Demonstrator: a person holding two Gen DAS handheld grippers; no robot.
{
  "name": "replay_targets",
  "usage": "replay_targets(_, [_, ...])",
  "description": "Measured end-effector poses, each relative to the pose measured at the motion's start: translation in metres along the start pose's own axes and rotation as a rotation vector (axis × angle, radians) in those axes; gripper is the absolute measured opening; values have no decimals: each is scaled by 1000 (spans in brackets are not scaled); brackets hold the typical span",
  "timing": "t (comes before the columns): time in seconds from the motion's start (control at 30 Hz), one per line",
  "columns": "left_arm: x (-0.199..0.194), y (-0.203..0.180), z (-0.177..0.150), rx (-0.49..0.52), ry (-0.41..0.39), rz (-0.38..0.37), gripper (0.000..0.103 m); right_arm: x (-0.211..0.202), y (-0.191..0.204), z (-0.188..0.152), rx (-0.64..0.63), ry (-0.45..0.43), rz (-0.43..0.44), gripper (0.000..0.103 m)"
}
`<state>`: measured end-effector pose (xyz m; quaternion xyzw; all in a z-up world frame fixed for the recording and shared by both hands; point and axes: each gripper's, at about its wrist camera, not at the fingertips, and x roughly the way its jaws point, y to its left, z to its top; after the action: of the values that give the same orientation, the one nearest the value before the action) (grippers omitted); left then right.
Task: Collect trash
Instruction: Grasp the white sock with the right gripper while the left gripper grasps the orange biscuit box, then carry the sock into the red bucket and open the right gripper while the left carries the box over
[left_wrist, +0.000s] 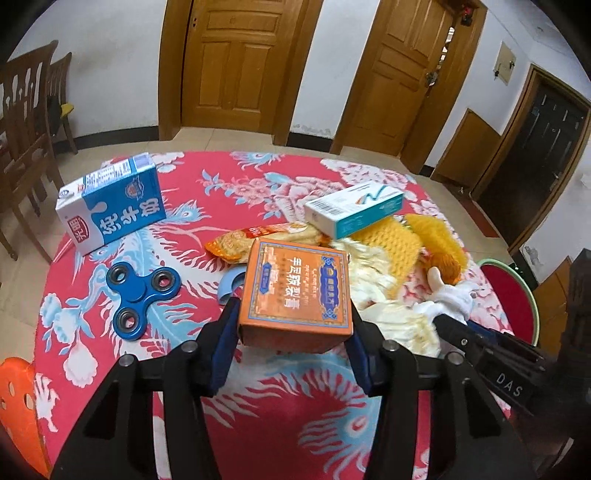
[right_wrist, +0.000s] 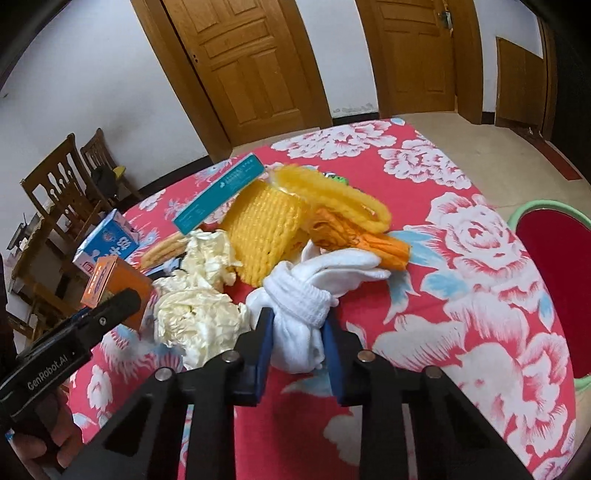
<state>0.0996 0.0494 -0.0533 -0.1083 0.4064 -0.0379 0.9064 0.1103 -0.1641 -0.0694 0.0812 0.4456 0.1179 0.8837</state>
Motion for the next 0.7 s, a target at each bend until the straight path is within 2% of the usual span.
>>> replay_targets(0.37, [-29,-27,-4,34,-26,-40,54,-64,-12,-12,19,-100,18,27])
replay_targets(0.7, [-40,-69,-7,104,-33,-86,54,-108,-53,-18,101,-173,-39,27])
